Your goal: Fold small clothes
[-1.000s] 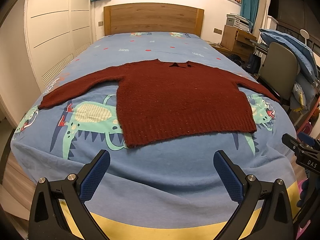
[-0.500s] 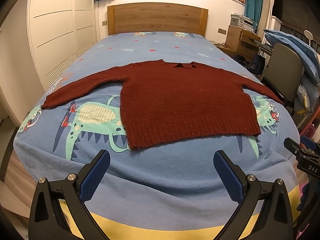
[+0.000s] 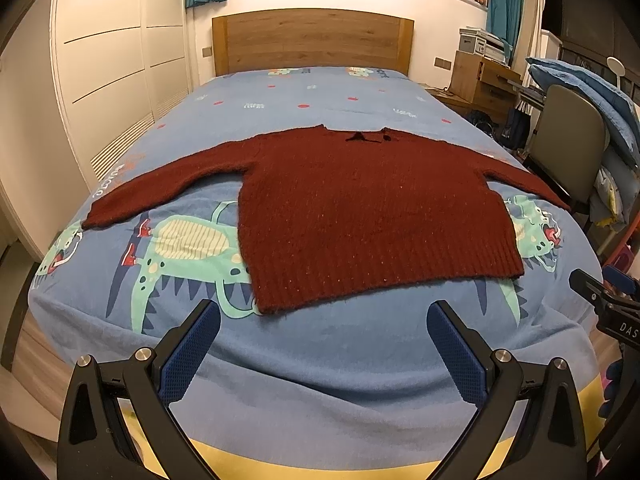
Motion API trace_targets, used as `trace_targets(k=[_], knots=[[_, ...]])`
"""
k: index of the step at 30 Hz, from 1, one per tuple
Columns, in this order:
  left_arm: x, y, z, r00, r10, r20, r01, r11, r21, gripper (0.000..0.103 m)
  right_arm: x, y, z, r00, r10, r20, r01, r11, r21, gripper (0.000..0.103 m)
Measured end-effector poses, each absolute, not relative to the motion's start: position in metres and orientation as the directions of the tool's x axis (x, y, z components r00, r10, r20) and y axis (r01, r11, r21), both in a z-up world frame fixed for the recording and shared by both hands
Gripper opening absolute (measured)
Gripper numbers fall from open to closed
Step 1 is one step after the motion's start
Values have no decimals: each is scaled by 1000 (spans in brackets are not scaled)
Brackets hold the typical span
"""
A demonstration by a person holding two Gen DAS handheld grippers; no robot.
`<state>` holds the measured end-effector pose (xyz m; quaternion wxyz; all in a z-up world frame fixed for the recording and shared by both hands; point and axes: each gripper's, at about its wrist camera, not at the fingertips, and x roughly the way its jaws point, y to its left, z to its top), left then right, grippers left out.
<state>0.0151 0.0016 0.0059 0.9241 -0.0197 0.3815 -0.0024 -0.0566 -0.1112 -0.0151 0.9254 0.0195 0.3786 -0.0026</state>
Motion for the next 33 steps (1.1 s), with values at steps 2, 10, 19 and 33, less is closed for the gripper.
trace_targets(k=[2, 10, 19, 33], knots=[[18, 1, 7, 710, -22, -703, -7, 999, -39, 102, -53, -113, -14, 714, 10, -700, 24, 999, 39, 103], [33, 0, 7, 705, -20, -708, 0, 1000, -29, 102, -35, -122, -13, 713, 26, -701, 37, 997, 74, 103], [58, 9, 0, 687, 11, -727, -41, 999, -23, 102, 8, -147, -26, 681, 51, -731, 58, 991, 123, 103], [118, 17, -21, 650, 55, -758, -82, 997, 2, 101, 119, -274, -74, 638, 43, -769, 284, 915, 287, 103]])
